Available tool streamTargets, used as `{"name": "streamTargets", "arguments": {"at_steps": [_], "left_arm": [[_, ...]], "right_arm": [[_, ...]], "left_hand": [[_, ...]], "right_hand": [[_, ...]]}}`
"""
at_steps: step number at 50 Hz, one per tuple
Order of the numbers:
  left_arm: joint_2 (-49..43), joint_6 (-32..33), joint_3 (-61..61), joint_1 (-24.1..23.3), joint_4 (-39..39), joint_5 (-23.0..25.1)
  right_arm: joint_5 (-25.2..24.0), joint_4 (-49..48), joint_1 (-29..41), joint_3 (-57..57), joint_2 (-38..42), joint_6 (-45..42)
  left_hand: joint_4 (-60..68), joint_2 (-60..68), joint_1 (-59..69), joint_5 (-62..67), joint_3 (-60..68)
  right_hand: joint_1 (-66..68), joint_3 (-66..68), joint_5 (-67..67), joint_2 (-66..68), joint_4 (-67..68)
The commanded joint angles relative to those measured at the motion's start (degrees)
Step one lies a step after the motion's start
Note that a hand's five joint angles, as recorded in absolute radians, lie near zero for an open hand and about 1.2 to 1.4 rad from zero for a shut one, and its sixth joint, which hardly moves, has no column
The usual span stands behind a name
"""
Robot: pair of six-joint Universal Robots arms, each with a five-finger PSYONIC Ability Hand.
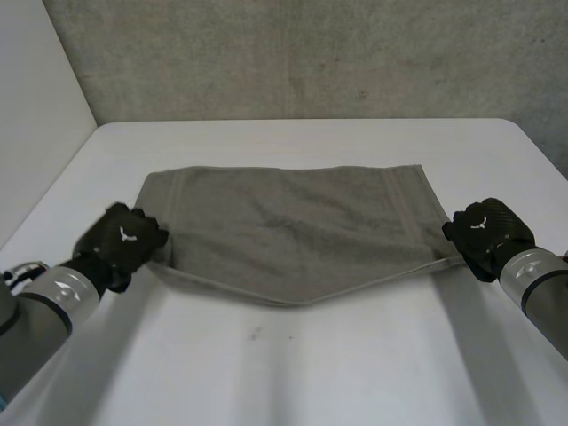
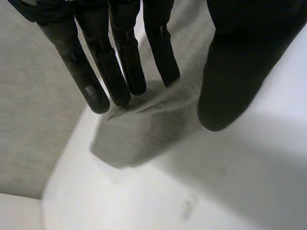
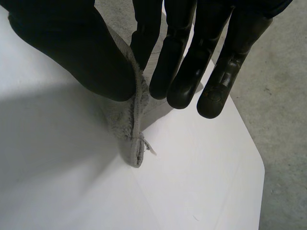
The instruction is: Fold the towel.
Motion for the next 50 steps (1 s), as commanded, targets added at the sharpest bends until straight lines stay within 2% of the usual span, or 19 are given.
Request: {"name": "streamTargets", "arguments": {"at_steps": [1, 5, 9, 11, 17, 21, 24, 27, 31, 36, 38, 39, 41, 44, 46, 50], "left_arm": [[10.7, -6.6, -0.3, 0.0, -0.2, 0.3], [11.5, -10.4, -0.3, 0.4, -0.2, 0.7], [8.1, -10.6, -0.8, 0.4, -0.1, 0.8], [3.3, -10.3, -0.8, 0.8, -0.5, 0.9], [-1.0, -8.8, -1.0, 0.9, -0.4, 2.2], [-2.5, -7.1, -2.0, 1.1, 0.0, 8.4], [-3.1, -6.7, -1.9, 1.1, 0.0, 13.1], [-5.3, -6.5, -0.9, 0.9, 0.0, 15.7], [-7.4, -6.0, 1.5, -0.3, -0.1, 16.6], [-11.1, -1.4, 4.8, -1.0, -0.5, 16.6], [-12.5, 4.5, 5.8, -1.1, -1.3, 16.6], [-12.5, 4.5, 5.8, -1.1, -1.3, 16.6], [-13.7, 11.2, 6.4, -1.1, -3.6, 16.5], [-13.9, 14.5, 6.7, -1.1, -5.0, 16.5], [-14.4, 19.8, 7.1, -1.0, -7.8, 16.5], [-14.9, 22.5, 7.7, -0.9, -10.2, 16.5]], "right_arm": [[0.0, -0.4, 0.0, 0.0, 0.5, -0.1], [0.0, -0.4, 0.1, 0.0, 0.6, -0.1], [0.0, -0.4, 0.1, 0.0, 0.6, -0.1], [0.0, -0.4, 0.1, 0.0, 0.6, -0.1], [0.0, -0.4, 0.1, 0.1, 0.7, -0.1], [0.0, -0.4, 0.1, 0.0, 0.8, -0.1], [0.0, -0.4, 0.1, 0.0, 1.2, -0.1], [0.0, -0.4, 0.1, 0.0, 1.4, -0.1], [0.0, -0.4, 0.1, 0.1, 1.8, -0.1], [0.0, -0.4, 0.1, 0.2, 2.3, -0.1], [0.0, -0.4, 0.1, 0.2, 2.4, -0.1], [0.0, -0.4, 0.1, 0.2, 2.4, -0.1], [0.0, -0.4, 0.1, 0.3, 2.5, -0.1], [0.0, -0.4, 0.1, 0.2, 2.6, -0.1], [0.0, -0.4, 0.1, 0.3, 2.6, -0.1], [0.0, -0.4, 0.1, 0.3, 2.7, -0.1]], "left_hand": [[-1.4, -1.5, -1.2, -1.4, -1.5], [-4.4, -4.5, -4.2, -4.4, -4.5], [-4.4, -4.5, -4.2, -4.4, -4.5], [-4.4, -4.5, -4.2, -4.4, -4.5], [-4.2, -4.3, -4.1, -4.3, -4.4], [-4.9, -5.0, -4.7, -4.9, -5.0], [-10.9, -11.0, -10.8, -11.0, -11.1], [-11.6, -11.7, -11.5, -11.7, -11.8], [-11.5, -11.5, -11.3, -11.5, -11.6], [-10.1, -10.2, -10.0, -10.2, -10.3], [-9.3, -9.4, -9.1, -9.3, -9.4], [-9.3, -9.4, -9.1, -9.3, -9.4], [-7.1, -7.2, -7.0, -7.1, -7.2], [-5.1, -5.2, -4.9, -5.1, -5.2], [-4.6, -4.6, -4.4, -4.6, -4.7], [-4.7, -4.8, -4.6, -4.8, -4.9]], "right_hand": [[24.1, 12.1, 12.9, 12.5, 11.6], [24.1, 12.1, 12.9, 12.5, 11.6], [24.1, 12.1, 12.9, 12.5, 11.6], [24.1, 12.1, 12.9, 12.5, 11.6], [24.1, 12.1, 12.9, 12.5, 11.6], [24.1, 12.1, 12.9, 12.5, 11.6], [24.1, 12.1, 12.9, 12.5, 11.6], [24.1, 12.1, 12.9, 12.5, 11.6], [24.1, 12.1, 12.9, 12.5, 11.6], [24.1, 12.1, 12.9, 12.5, 11.6], [24.1, 12.1, 12.9, 12.5, 11.6], [24.1, 12.1, 12.9, 12.5, 11.6], [24.1, 12.1, 12.9, 12.5, 11.6], [24.1, 12.1, 12.9, 12.5, 11.6], [24.1, 12.1, 12.9, 12.5, 11.6], [24.1, 12.1, 12.9, 12.5, 11.6]]}}
